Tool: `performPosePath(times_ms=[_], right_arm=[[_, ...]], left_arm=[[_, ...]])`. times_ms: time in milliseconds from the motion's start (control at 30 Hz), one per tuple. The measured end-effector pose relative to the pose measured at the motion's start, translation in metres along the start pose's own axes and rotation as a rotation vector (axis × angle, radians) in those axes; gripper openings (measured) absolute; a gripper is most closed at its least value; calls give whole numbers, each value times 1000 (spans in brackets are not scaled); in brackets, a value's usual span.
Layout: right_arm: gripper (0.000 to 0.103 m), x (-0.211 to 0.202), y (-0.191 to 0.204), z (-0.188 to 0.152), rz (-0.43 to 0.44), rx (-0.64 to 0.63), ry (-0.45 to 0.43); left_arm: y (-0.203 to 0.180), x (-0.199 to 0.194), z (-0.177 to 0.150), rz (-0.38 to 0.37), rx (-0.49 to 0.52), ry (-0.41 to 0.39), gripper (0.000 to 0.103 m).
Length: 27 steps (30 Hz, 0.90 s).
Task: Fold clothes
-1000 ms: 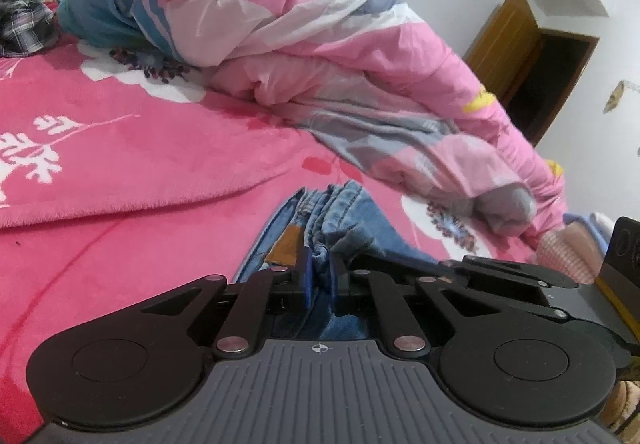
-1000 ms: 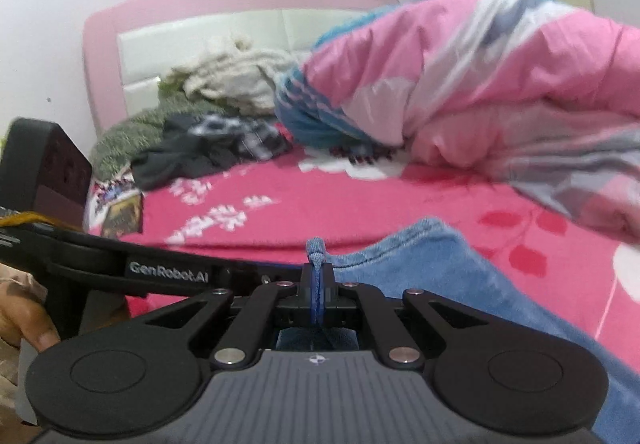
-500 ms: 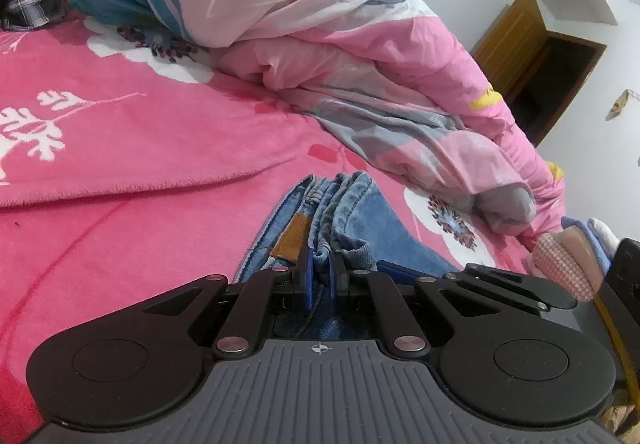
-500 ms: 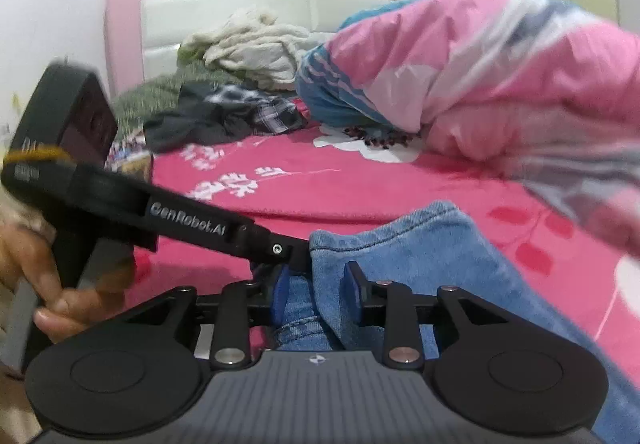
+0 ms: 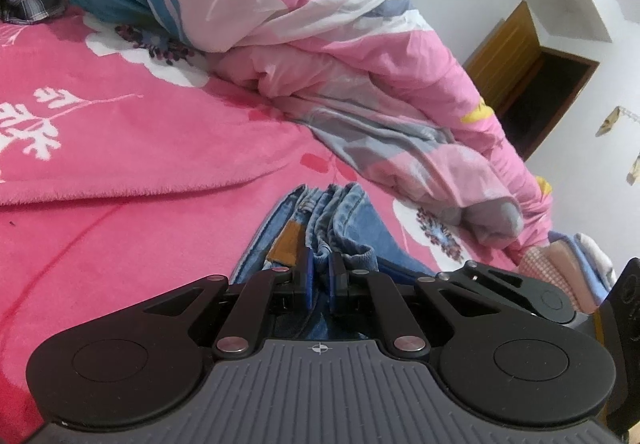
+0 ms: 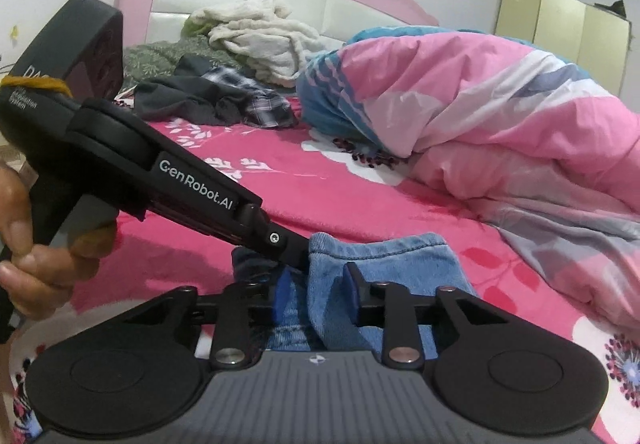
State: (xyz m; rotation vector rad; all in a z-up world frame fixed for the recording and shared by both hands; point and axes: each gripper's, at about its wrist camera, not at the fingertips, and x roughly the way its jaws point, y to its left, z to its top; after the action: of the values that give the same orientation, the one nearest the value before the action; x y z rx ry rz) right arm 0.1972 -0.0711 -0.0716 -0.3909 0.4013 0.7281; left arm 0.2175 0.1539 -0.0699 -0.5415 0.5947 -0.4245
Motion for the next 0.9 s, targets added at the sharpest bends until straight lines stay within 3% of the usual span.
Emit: performPosePath(times_ms=[100,333,633,667,733,767,800,867,900], right_arm=[[5,1,1,1,-31,-13,-5],[4,-2,6,9,-39,-22,-26],[7,10,11,5,-19,4,5],[9,11,10,5,-15,11,2],[24,8,7,5,-7,41,-17],[39,7,5,5,-3,58,-25],[45,4,4,6,0,75,-35],[49,-8,0,7,13,111,-76],[62,-15,-2,7,22,132,-96]], left_arm=[[-1,-2,1,-8,-2,-11,5],[0,-11,5,-19,-11,-34,5],[13,-8,8,25,-70,25,6],[15,-9,8,29,-86,23,6],[19,-14,10,44,-101,-7,7],[21,-17,12,52,-107,-23,7],[22,-19,13,60,-110,-37,7],[24,-23,14,74,-117,-71,7],[23,-25,15,82,-111,-90,7]])
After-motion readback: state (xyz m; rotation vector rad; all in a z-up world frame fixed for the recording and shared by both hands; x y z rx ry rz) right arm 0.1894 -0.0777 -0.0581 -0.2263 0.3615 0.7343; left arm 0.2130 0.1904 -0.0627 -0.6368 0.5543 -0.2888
